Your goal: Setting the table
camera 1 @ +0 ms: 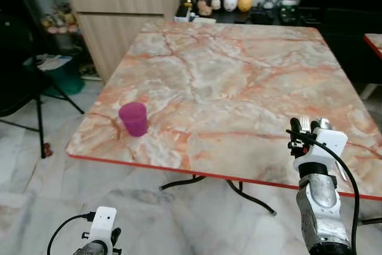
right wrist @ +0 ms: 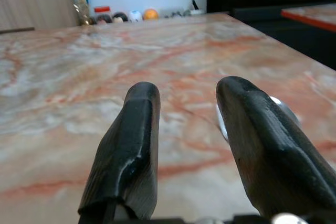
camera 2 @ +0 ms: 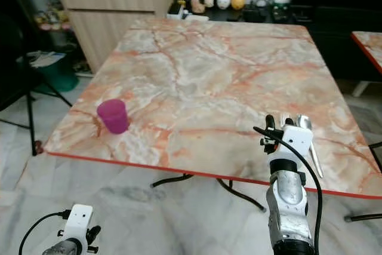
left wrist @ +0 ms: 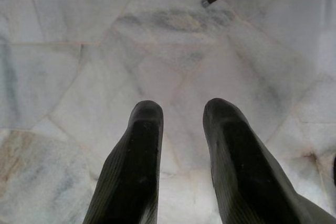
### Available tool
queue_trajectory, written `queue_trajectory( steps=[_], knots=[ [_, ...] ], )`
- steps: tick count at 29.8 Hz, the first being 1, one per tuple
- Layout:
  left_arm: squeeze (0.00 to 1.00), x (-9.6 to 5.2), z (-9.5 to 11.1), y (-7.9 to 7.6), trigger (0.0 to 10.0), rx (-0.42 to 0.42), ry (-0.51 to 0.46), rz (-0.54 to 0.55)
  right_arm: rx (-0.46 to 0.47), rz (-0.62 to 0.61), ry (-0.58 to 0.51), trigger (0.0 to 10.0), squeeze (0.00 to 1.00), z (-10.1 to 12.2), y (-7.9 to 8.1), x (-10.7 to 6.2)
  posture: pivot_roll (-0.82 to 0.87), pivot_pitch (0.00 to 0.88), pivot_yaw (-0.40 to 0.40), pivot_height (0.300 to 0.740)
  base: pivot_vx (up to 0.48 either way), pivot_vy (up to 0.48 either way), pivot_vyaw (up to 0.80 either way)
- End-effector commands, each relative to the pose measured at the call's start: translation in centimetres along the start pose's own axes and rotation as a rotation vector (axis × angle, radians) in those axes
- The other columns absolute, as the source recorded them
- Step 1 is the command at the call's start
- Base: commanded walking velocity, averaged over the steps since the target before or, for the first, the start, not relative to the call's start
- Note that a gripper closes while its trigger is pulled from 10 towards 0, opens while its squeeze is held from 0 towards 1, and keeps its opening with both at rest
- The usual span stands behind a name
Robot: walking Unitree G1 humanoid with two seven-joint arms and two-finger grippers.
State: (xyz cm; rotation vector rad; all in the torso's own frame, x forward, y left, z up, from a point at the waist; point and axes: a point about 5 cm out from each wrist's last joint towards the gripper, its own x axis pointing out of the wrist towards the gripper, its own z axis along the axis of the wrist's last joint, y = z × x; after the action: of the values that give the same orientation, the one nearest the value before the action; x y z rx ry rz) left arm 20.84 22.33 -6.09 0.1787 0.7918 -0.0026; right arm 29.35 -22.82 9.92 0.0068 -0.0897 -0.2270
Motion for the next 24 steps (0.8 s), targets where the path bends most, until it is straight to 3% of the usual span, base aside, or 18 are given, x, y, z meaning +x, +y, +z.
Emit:
queue_trajectory(
  steps=[1,6,7,8,15,16,17,18,23,24],
  knots=[
    [0.00,0.0,0.1,-0.1,10.0,0.017,-0.003,-0.009,0.010,-0.024,0.002,10.0,0.00,0.4,-0.5,0.2,-0.02,0.000,0.024,0.740,0.000,0.000,0.00],
    [0.00,0.1,0.2,-0.2,10.0,0.015,-0.007,-0.011,0.002,-0.077,0.058,10.0,0.04,0.3,-1.4,1.0,-0.02,0.000,0.024,0.740,0.000,0.000,0.00],
    [0.00,0.0,0.2,-0.2,10.0,0.015,-0.006,-0.011,-0.011,-0.079,0.080,10.0,0.93,0.1,-1.6,1.1,-0.02,0.000,0.024,0.740,0.000,0.000,0.00],
    [0.00,0.0,0.1,-0.2,10.0,0.015,-0.005,-0.011,-0.022,-0.087,0.093,10.0,1.00,0.1,-2.0,1.3,-0.02,0.000,0.023,0.740,0.000,0.000,0.00],
    [0.00,0.0,0.0,-0.1,10.0,0.014,0.003,-0.010,-0.046,-0.162,0.225,10.0,1.00,-0.5,-4.1,1.9,-0.02,0.000,0.023,0.740,0.000,0.000,0.00],
    [0.00,0.0,0.0,-0.2,10.0,0.014,0.003,-0.011,-0.046,-0.146,0.256,10.0,0.10,-0.7,-4.4,2.3,-0.02,0.000,0.022,0.740,0.000,0.000,0.00],
    [0.00,0.0,-0.1,-0.2,10.0,0.015,0.003,-0.012,-0.038,-0.137,0.259,10.0,0.10,-0.6,-4.4,2.4,-0.02,0.000,0.022,0.740,0.000,0.000,0.00],
    [0.00,0.0,-0.1,-0.2,10.0,0.014,0.003,-0.012,-0.040,-0.126,0.263,10.0,0.00,-0.5,-4.4,2.6,-0.02,0.000,0.022,0.740,0.000,0.000,0.00],
    [0.00,0.0,-0.2,-0.2,10.0,0.013,0.004,-0.011,-0.029,-0.099,0.283,10.0,0.00,-0.2,-4.2,3.4,-0.02,0.000,0.021,0.740,0.000,0.000,0.00],
    [0.00,-0.1,-0.2,-0.2,10.0,0.013,0.007,-0.011,-0.005,-0.066,0.295,10.0,0.66,0.0,-3.7,3.9,-0.02,0.000,0.021,0.740,0.000,0.000,0.00]
  ],
)
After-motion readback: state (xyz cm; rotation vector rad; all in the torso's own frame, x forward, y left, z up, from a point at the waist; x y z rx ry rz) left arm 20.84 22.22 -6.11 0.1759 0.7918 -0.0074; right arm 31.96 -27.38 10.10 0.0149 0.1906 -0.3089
